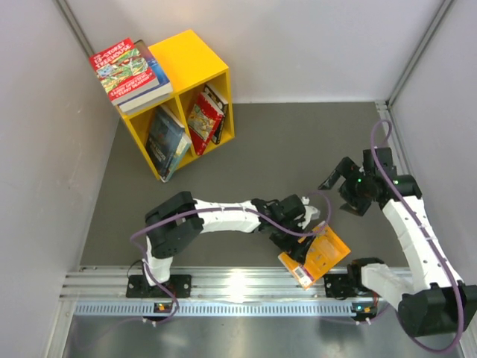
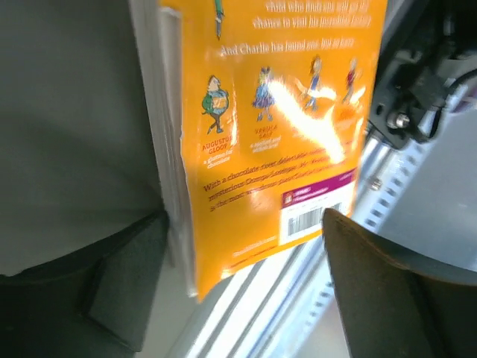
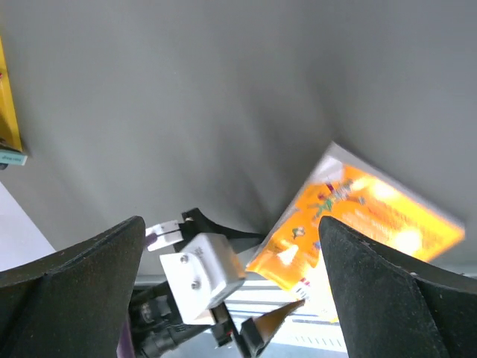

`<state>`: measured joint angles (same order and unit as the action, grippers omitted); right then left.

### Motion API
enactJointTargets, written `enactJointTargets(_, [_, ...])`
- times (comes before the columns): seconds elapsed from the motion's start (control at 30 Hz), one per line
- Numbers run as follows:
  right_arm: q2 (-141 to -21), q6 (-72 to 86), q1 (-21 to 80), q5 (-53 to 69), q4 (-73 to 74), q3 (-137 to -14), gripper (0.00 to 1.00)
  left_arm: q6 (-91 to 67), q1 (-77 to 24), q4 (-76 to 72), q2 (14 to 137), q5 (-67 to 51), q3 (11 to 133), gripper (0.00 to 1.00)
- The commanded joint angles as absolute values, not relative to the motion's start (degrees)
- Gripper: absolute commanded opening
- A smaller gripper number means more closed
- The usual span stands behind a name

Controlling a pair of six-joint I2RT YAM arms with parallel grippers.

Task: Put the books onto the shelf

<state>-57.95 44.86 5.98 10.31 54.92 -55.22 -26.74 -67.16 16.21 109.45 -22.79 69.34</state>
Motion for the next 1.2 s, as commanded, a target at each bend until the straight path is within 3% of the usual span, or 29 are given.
enactJointTargets(0.0, [-55.5,43.2,4.2,10.5,57.4,-55.5,1.0,-23.6,-70.2,24.0,114.7,-15.8,71.4,0.85])
enactJointTargets(0.07, [-54.6,42.9,3.6,10.5,58.2,-55.0,1.0,-22.4,-71.7,25.7,116.4,-13.3,72.7,0.74])
enactJointTargets(0.1, [-54.3,42.6,3.4,10.5,58.4,-54.8,1.0,-22.1,-72.4,26.7,117.9,-9.2,73.6,0.55])
enactJointTargets(0.13, [-54.1,42.5,3.2,10.5,58.6,-54.4,1.0,-22.1,-73.3,29.1,118.9,-6.8,74.5,0.47])
enactJointTargets(0.2, [-53.4,42.3,2.8,10.5,58.9,-54.1,1.0,-22.8,-75.5,30.8,121.9,-1.3,76.3,0.2])
enactJointTargets(0.23, [-53.4,42.4,2.7,10.6,59.0,-53.5,1.0,-23.5,-76.1,32.2,122.9,-0.4,76.7,0.0])
enactJointTargets(0.37, [-52.7,42.4,2.2,10.8,59.0,-52.6,1.0,-26.9,-77.3,31.0,125.4,0.7,75.6,0.0])
enactJointTargets(0.53, [-52.7,42.9,1.7,13.3,56.0,-53.4,1.0,-32.2,-73.7,26.0,119.1,-2.5,67.0,0.0])
enactJointTargets(0.77, [-54.2,46.0,1.5,19.3,50.1,-52.2,1.0,-38.6,-55.2,19.5,95.6,-10.3,49.1,0.0])
enactJointTargets(1.03, [-52.6,51.2,1.7,30.2,37.2,-38.9,1.0,-37.9,-44.9,19.3,82.0,-22.6,53.3,0.0])
enactJointTargets(1.17, [-53.1,60.3,4.6,36.1,19.4,-30.5,1.0,-40.9,-44.3,12.9,80.7,-30.3,53.4,0.0])
